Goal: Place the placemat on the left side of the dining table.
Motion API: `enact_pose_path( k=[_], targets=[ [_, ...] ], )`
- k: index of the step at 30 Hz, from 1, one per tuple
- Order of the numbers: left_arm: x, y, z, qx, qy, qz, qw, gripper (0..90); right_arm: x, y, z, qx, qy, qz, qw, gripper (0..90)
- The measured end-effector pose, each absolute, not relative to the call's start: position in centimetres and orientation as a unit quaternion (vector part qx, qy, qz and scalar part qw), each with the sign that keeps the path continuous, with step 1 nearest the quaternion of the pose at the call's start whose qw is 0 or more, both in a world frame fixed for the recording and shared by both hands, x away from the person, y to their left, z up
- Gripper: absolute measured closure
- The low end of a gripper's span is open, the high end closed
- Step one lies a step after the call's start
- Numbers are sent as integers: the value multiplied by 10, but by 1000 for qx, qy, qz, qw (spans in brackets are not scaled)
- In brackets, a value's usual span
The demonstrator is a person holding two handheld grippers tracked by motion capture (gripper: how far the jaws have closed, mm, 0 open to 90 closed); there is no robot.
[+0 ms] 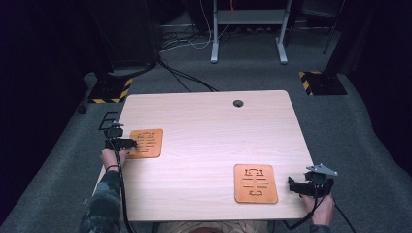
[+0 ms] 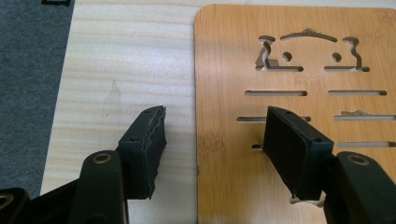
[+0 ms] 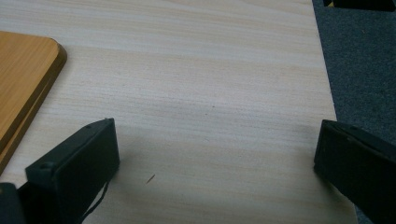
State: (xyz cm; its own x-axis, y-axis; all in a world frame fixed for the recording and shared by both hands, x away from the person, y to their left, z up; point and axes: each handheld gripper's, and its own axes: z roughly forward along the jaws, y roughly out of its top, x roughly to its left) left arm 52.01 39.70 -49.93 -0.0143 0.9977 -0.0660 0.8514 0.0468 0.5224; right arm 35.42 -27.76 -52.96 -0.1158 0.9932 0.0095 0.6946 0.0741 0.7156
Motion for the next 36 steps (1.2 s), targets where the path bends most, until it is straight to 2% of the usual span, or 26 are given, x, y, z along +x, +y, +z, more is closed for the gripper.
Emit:
enact_pose_path(
  k=[7, 14, 18, 24, 36],
  targets=[
    [521, 397, -500, 671, 687, 183, 211, 347, 354, -278, -530, 614, 687, 293, 255, 0],
    [511, 396, -495, 664, 686, 169, 245, 207, 354, -278, -530, 614, 687, 293, 255, 0],
    [502, 392, -485, 666, 673, 170, 274, 166, 354, -278, -530, 614, 687, 293, 255, 0],
    [480, 381, -475, 683, 643, 192, 289, 148, 354, -278, -530, 612, 688, 293, 256, 0],
    [423, 366, -489, 699, 606, 221, 309, 128, 355, -278, -529, 613, 688, 293, 255, 0]
  ],
)
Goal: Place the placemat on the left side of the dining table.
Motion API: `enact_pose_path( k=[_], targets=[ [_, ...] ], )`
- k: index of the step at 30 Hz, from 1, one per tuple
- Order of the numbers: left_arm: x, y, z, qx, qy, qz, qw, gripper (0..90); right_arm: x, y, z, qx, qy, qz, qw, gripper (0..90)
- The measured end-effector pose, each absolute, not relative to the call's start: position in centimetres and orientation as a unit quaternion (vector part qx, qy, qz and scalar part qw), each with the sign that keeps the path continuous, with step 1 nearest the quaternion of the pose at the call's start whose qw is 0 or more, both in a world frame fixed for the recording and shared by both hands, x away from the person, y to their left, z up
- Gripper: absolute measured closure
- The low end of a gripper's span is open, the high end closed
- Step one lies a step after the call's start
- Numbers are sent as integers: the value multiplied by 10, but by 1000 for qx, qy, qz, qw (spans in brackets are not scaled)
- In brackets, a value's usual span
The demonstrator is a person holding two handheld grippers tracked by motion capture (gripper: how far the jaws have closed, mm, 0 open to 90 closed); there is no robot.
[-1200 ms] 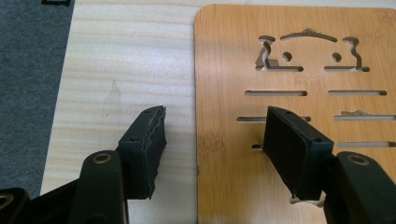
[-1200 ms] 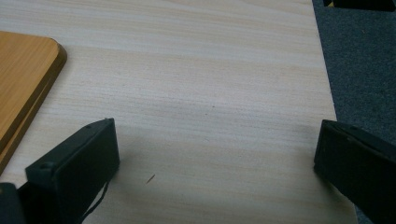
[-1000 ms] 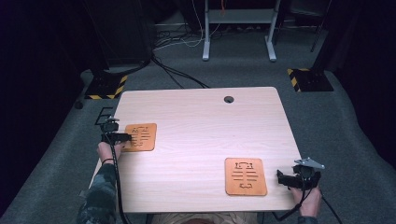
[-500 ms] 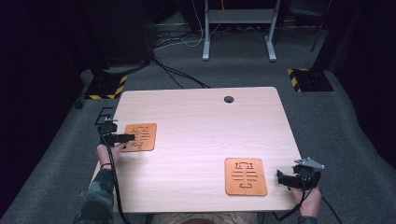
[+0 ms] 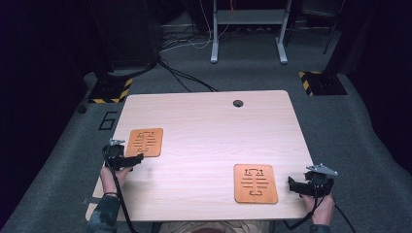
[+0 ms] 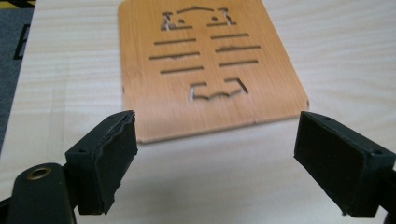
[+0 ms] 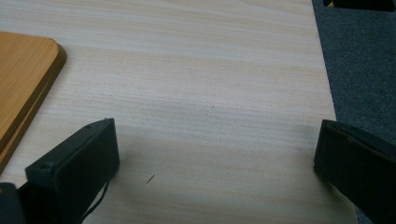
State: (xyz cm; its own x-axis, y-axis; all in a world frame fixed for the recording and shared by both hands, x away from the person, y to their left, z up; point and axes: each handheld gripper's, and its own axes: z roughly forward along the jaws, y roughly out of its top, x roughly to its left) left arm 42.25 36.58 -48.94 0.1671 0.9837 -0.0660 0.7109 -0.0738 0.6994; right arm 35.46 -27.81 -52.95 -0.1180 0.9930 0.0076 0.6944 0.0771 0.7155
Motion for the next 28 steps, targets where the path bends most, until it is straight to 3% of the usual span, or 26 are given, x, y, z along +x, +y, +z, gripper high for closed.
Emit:
enact_pose_path(
  k=[12, 28],
  targets=[
    [370, 350, -523, 720, 583, 245, 285, 107, 355, -278, -530, 613, 688, 293, 256, 0],
    [362, 353, -531, 708, 581, 252, 311, 95, 355, -278, -529, 615, 686, 292, 257, 0]
  ],
)
